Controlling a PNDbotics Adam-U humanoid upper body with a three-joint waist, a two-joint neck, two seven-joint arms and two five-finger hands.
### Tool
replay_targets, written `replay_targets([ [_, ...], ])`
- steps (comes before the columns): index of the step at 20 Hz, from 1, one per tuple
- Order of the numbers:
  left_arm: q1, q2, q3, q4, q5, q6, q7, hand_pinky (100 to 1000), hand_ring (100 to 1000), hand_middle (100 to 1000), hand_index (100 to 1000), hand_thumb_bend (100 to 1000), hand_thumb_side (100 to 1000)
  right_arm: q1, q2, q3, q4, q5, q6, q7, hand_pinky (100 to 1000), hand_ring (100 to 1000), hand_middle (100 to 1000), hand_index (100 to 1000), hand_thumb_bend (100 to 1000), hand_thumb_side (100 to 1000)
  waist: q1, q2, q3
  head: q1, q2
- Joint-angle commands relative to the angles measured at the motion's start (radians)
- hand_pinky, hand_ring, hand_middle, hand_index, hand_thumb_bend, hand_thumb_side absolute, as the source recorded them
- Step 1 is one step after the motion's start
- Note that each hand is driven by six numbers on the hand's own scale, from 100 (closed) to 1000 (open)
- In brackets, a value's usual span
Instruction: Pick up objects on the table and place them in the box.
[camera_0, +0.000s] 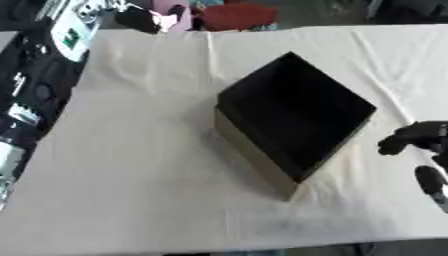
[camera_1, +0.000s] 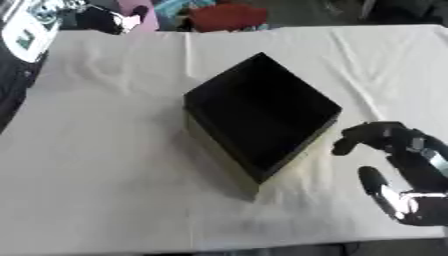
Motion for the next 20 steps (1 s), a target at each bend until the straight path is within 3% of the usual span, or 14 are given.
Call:
replay_targets([
  [1,-0.022,-0.012,-0.054,-0.103,0.057,-0.053,-0.036,570,445,461,823,100,248,-0.011,-0.016,0.0,-0.011,-0.009,-0.121,0.122,736,664,595,830,100,379,-0.002,-0.017,-0.004,0.0,-0.009],
  [6,-0.022,-0.065,-0.131,-0.198,0.137,-0.063,-0.107,570,447,462,823,100,247,-0.015,-0.015,0.006,-0.012,-0.013,-0.122,0.127,736,664,594,830,100,378,-0.004,-0.014,-0.017,0.006,-0.013],
  [13,-0.029,-0.129,-0.206,-0.215,0.251,-0.038,-0.237,575,456,472,824,100,244,-0.025,-0.013,0.015,-0.014,-0.02,-0.12,0.14,736,663,594,830,100,378,-0.002,0.0,-0.043,0.013,-0.02],
  [20,-0.004,-0.175,-0.22,-0.157,0.189,-0.067,-0.334,583,471,494,832,100,250,-0.033,-0.012,0.021,-0.016,-0.022,-0.12,0.149,736,662,593,829,100,378,0.002,0.018,-0.067,0.015,-0.027],
])
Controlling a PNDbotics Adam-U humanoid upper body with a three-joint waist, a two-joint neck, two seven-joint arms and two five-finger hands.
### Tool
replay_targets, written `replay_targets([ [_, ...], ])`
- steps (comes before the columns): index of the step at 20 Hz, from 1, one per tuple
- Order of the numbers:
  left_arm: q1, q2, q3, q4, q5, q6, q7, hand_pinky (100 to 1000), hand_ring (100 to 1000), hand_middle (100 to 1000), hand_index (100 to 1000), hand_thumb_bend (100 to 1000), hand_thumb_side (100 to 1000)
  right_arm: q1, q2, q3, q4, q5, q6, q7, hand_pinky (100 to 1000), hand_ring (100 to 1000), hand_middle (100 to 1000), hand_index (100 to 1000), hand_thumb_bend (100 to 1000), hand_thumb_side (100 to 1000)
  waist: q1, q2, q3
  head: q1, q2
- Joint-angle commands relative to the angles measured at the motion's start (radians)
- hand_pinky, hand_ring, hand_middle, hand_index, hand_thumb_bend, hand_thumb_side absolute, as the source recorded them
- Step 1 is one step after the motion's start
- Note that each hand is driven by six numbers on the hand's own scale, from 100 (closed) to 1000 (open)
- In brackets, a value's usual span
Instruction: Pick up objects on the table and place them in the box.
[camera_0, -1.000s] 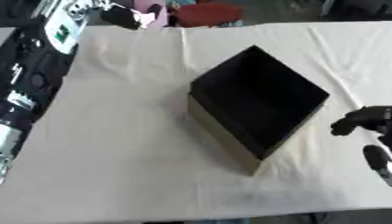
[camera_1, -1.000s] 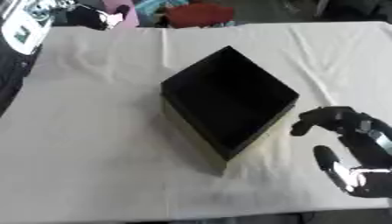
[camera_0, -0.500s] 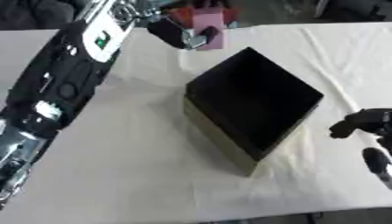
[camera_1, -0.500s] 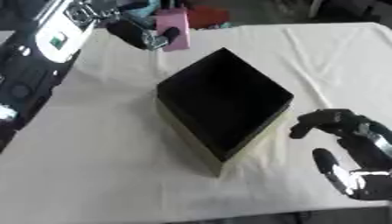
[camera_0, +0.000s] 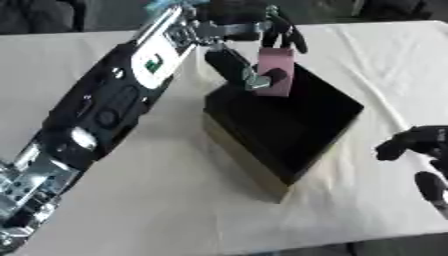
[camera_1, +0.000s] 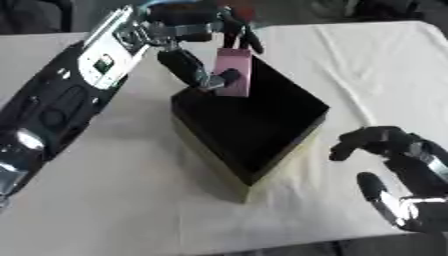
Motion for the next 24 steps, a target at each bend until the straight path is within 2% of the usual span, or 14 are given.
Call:
replay_targets([
  [1,-0.01,-0.015,0.004,0.022,-0.041,-0.052,-0.056,587,477,503,834,100,252,-0.012,-0.011,0.0,-0.016,-0.008,-0.132,0.138,736,662,593,829,100,379,-0.001,-0.011,-0.005,0.002,-0.013],
  [5,-0.001,-0.034,-0.005,0.058,-0.098,-0.092,-0.054,591,494,537,842,100,256,-0.013,-0.011,0.001,-0.016,-0.008,-0.13,0.141,736,662,594,829,100,379,0.001,-0.007,-0.008,0.002,-0.013],
  [6,0.001,-0.037,-0.008,0.065,-0.111,-0.102,-0.052,614,545,591,863,100,259,-0.014,-0.011,0.001,-0.016,-0.008,-0.13,0.141,736,662,593,829,100,380,0.002,-0.006,-0.008,0.002,-0.014],
  [9,0.004,-0.04,-0.013,0.073,-0.143,-0.132,-0.04,648,606,639,883,100,262,-0.013,-0.011,0.001,-0.016,-0.007,-0.13,0.142,736,663,594,829,100,380,0.002,-0.006,-0.007,0.002,-0.014],
  [12,0.005,-0.034,-0.013,0.063,-0.171,-0.156,-0.011,707,695,743,915,100,268,-0.013,-0.011,-0.001,-0.016,-0.006,-0.13,0.141,736,663,594,829,100,380,0.002,-0.007,-0.005,0.001,-0.014],
  [13,0.006,-0.032,-0.011,0.06,-0.179,-0.16,0.002,711,701,751,918,100,288,-0.012,-0.01,-0.001,-0.016,-0.006,-0.13,0.141,736,663,594,829,100,379,0.002,-0.008,-0.004,0.001,-0.015],
  [15,0.006,-0.027,-0.007,0.049,-0.189,-0.166,0.031,744,741,799,936,100,525,-0.012,-0.01,-0.001,-0.016,-0.006,-0.129,0.141,736,664,594,829,100,379,0.002,-0.009,-0.002,0.0,-0.015],
  [16,0.006,-0.024,-0.004,0.042,-0.194,-0.168,0.046,756,757,820,945,100,596,-0.011,-0.01,-0.001,-0.015,-0.006,-0.129,0.141,736,664,594,829,100,382,0.001,-0.01,-0.001,-0.001,-0.015],
  [17,0.006,-0.022,-0.004,0.037,-0.2,-0.169,0.06,758,760,823,947,100,605,-0.011,-0.01,-0.001,-0.015,-0.006,-0.129,0.14,736,664,594,829,100,380,0.001,-0.011,0.0,-0.002,-0.014],
  [18,0.006,-0.02,-0.005,0.034,-0.205,-0.171,0.071,770,780,850,960,100,711,-0.011,-0.01,-0.001,-0.016,-0.007,-0.129,0.14,736,664,594,829,100,380,0.001,-0.012,0.001,-0.001,-0.015],
  [21,0.01,-0.014,-0.008,0.029,-0.21,-0.175,0.091,775,795,866,965,100,752,-0.01,-0.011,-0.001,-0.015,-0.007,-0.129,0.139,736,664,594,830,100,379,0.0,-0.015,0.004,-0.002,-0.015],
  [24,0.022,0.003,-0.001,0.004,-0.178,-0.169,0.104,771,768,833,955,100,684,-0.007,-0.011,-0.004,-0.014,-0.005,-0.129,0.136,736,665,594,830,100,379,-0.002,-0.02,0.014,-0.004,-0.012],
])
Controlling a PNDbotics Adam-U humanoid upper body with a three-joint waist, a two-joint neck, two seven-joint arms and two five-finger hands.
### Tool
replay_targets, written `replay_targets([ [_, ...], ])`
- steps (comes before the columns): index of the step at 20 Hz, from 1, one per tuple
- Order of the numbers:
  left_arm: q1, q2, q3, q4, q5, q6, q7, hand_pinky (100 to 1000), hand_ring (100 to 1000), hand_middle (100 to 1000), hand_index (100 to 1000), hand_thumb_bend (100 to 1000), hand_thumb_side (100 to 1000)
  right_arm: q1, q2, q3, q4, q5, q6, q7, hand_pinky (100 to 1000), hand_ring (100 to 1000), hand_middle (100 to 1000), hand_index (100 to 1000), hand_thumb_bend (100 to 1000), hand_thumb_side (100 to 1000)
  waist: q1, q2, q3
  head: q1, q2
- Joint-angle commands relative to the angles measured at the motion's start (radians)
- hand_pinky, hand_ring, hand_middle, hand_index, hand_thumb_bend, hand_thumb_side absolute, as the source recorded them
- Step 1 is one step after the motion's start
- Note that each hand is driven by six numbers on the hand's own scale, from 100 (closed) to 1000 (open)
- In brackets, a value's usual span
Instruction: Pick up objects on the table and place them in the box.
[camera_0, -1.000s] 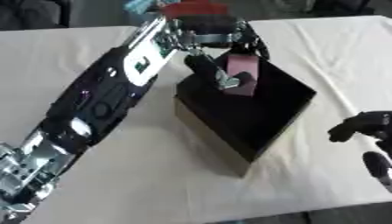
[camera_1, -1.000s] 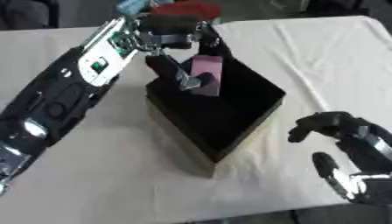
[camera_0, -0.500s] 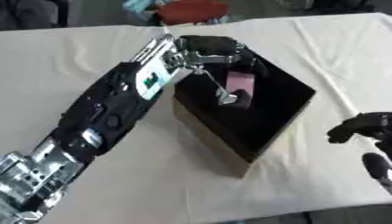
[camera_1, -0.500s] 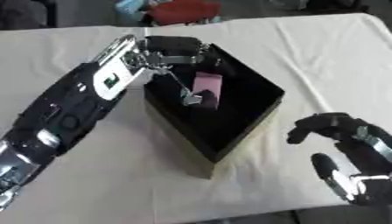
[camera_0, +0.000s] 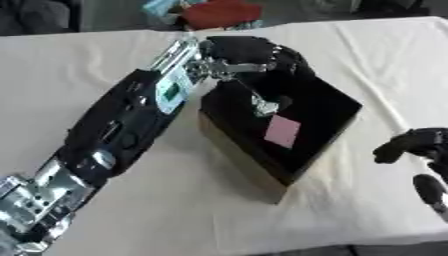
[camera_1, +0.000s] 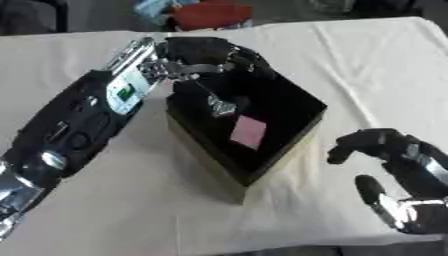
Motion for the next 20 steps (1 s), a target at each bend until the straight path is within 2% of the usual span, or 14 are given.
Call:
replay_targets([
  [1,-0.003,0.041,0.021,-0.053,0.038,-0.031,-0.017,768,749,811,948,100,631,-0.002,-0.012,-0.009,-0.014,-0.002,-0.135,0.129,736,665,595,830,100,379,-0.007,-0.024,0.01,-0.002,-0.006],
  [2,0.01,0.055,0.029,-0.077,0.054,-0.023,-0.003,757,721,783,941,100,570,-0.001,-0.013,-0.011,-0.014,-0.001,-0.136,0.127,736,665,595,830,100,379,-0.007,-0.025,0.018,-0.004,-0.006],
  [4,0.047,0.087,0.038,-0.129,0.087,-0.002,0.028,752,699,759,932,100,510,-0.002,-0.017,-0.014,-0.014,0.001,-0.138,0.122,737,666,596,830,100,379,-0.008,-0.027,0.033,-0.006,-0.006],
  [8,0.137,0.167,0.077,-0.237,0.154,0.009,0.094,734,666,715,911,100,431,-0.006,-0.033,-0.026,-0.017,0.007,-0.147,0.104,738,668,598,832,100,380,-0.012,-0.031,0.069,-0.018,-0.004],
  [9,0.163,0.186,0.091,-0.264,0.171,0.015,0.111,729,655,702,903,100,443,-0.007,-0.039,-0.032,-0.017,0.01,-0.15,0.097,738,669,599,832,100,380,-0.013,-0.031,0.081,-0.021,-0.004],
  [10,0.19,0.203,0.104,-0.292,0.188,0.024,0.128,719,639,685,895,100,570,-0.009,-0.045,-0.036,-0.018,0.013,-0.154,0.09,739,670,600,833,100,381,-0.013,-0.031,0.09,-0.023,-0.004],
  [11,0.215,0.216,0.12,-0.318,0.204,0.036,0.144,714,633,678,892,100,459,-0.011,-0.052,-0.042,-0.019,0.016,-0.158,0.081,739,671,600,833,100,381,-0.014,-0.031,0.101,-0.025,-0.005],
  [12,0.241,0.227,0.131,-0.344,0.22,0.05,0.16,705,623,667,888,100,556,-0.013,-0.057,-0.047,-0.02,0.019,-0.162,0.073,740,672,602,834,100,381,-0.014,-0.031,0.108,-0.026,-0.005],
  [13,0.267,0.235,0.147,-0.37,0.236,0.065,0.176,700,618,660,886,100,473,-0.015,-0.064,-0.052,-0.02,0.023,-0.166,0.065,740,672,602,834,100,380,-0.014,-0.032,0.116,-0.028,-0.005],
  [18,0.389,0.252,0.228,-0.491,0.311,0.139,0.251,686,599,639,880,100,547,-0.034,-0.096,-0.081,-0.022,0.042,-0.185,0.015,742,676,607,838,100,382,-0.018,-0.027,0.165,-0.039,-0.011],
  [20,0.434,0.239,0.264,-0.511,0.339,0.166,0.279,687,597,635,882,100,616,-0.043,-0.11,-0.093,-0.023,0.051,-0.192,-0.008,743,679,610,839,100,383,-0.019,-0.024,0.186,-0.045,-0.016],
])
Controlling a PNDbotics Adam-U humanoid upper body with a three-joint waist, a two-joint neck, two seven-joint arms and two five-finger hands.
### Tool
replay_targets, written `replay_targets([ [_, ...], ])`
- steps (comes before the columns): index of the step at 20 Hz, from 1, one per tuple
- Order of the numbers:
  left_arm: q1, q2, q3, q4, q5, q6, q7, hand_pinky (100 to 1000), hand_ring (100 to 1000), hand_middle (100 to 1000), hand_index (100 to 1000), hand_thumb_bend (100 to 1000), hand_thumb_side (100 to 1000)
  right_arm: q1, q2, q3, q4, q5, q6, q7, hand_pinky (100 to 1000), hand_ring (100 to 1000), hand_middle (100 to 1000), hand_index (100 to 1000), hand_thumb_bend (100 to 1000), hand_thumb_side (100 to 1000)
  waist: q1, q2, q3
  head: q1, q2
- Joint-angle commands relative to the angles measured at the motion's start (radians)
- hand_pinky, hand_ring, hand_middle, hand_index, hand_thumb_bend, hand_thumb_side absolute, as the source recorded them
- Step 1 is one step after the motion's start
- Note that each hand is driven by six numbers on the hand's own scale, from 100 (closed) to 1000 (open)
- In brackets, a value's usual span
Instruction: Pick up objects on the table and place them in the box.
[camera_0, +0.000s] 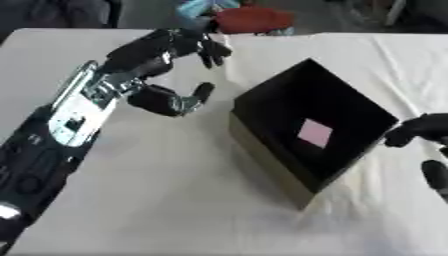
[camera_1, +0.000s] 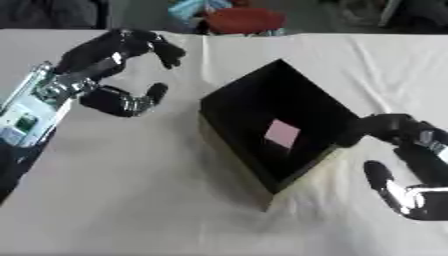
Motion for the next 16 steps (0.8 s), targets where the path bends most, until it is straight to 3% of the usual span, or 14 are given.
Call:
replay_targets([
  [1,0.038,0.001,0.073,-0.053,0.05,0.045,0.05,688,597,635,882,100,631,-0.022,-0.049,-0.028,-0.022,0.02,-0.113,0.063,744,680,611,840,100,383,0.0,-0.009,0.015,-0.012,-0.017],
  [7,0.19,-0.053,0.143,-0.151,0.144,0.138,0.106,695,604,635,883,100,686,-0.052,-0.071,-0.048,-0.013,0.041,-0.122,0.002,743,681,612,842,100,385,-0.002,-0.009,0.045,-0.017,-0.016],
  [12,0.313,-0.096,0.177,-0.265,0.221,0.215,0.057,695,604,634,883,100,710,-0.079,-0.081,-0.053,0.019,0.04,-0.116,-0.03,740,681,613,841,100,384,-0.002,-0.007,0.059,-0.017,-0.014],
  [16,0.359,-0.126,0.189,-0.346,0.284,0.278,0.008,695,603,629,883,100,726,-0.095,-0.089,-0.059,0.052,0.027,-0.109,-0.055,736,681,613,842,100,386,-0.003,-0.002,0.066,-0.025,-0.014],
])
